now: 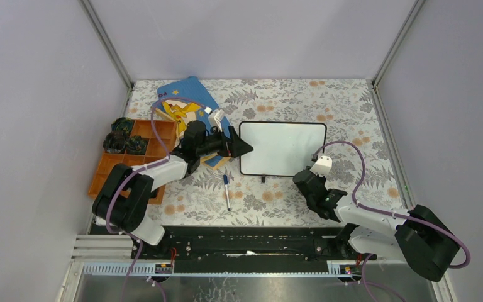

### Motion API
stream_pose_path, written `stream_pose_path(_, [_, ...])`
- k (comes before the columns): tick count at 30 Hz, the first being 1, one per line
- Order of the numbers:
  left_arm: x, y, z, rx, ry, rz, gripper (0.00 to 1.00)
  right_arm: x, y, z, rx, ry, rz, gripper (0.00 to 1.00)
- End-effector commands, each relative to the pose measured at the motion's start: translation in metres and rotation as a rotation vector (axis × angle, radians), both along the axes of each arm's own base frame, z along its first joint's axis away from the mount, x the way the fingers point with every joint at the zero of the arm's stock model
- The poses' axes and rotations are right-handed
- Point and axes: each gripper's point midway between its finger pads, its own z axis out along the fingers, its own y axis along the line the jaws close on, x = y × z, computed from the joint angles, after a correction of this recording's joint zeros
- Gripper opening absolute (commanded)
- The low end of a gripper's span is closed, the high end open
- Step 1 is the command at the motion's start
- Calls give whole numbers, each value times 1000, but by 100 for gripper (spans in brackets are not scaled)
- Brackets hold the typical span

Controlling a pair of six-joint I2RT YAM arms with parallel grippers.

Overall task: Write a sentence on the whiteboard
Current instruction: Open the whiteboard marker at the center of the board.

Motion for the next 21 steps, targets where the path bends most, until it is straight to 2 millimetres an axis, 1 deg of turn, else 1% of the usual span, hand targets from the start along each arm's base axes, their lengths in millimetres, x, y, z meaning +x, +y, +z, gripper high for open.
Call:
stream_pose_path(1, [-1,-8,16,-5,-56,-21,91,10,13,14,76,-44,3,14])
stream_pose_path(21, [-15,-25,12,2,-43,-66,91,10,19,11,72,-22,34,14])
